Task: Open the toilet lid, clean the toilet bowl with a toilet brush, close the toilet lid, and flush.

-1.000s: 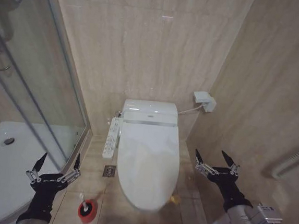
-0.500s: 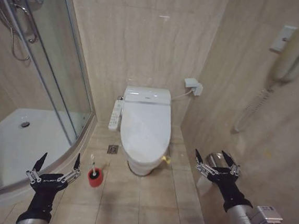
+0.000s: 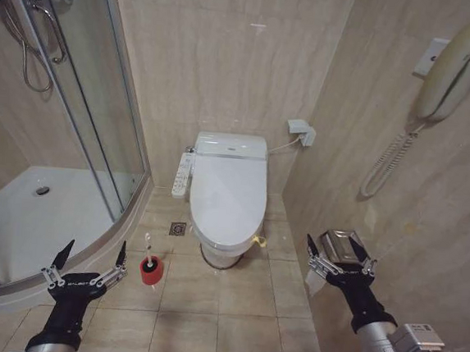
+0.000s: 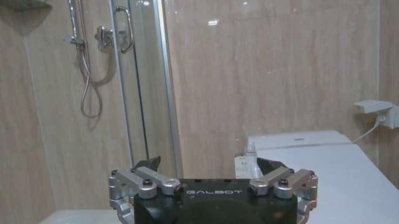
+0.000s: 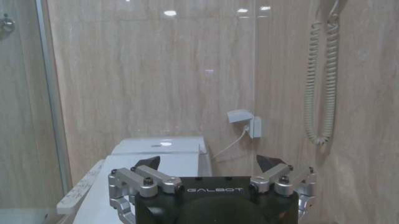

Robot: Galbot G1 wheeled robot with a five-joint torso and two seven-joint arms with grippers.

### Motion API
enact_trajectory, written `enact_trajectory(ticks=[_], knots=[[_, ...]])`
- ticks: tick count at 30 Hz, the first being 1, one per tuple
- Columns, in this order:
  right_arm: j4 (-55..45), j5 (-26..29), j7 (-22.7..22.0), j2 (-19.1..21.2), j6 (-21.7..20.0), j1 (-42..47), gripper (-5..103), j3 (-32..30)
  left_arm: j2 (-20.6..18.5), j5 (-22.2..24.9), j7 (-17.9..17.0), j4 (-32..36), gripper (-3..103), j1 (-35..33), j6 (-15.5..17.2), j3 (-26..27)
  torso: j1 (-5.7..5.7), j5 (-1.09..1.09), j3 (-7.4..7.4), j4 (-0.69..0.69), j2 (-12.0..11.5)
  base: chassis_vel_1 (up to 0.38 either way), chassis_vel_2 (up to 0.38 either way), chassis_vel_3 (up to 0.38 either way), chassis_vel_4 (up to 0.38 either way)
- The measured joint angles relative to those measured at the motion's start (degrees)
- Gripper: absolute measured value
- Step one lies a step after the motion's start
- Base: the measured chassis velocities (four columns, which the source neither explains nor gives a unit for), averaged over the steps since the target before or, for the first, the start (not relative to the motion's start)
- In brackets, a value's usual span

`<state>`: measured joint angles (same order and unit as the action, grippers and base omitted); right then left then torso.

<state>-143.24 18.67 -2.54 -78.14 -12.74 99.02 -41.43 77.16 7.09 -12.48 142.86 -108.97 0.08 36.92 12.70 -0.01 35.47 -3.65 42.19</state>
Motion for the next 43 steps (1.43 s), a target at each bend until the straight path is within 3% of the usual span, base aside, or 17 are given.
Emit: enact_trajectory(ticks=[43], knots=[[0.0, 0.0, 0.0, 0.0, 0.0, 0.0, 100, 0.0, 0.0, 0.0, 0.0, 0.0, 100, 0.0, 0.0, 0.0, -0.06, 0.0, -0.02, -0.01, 0.0, -0.001, 0.002, 0.0, 0.0]])
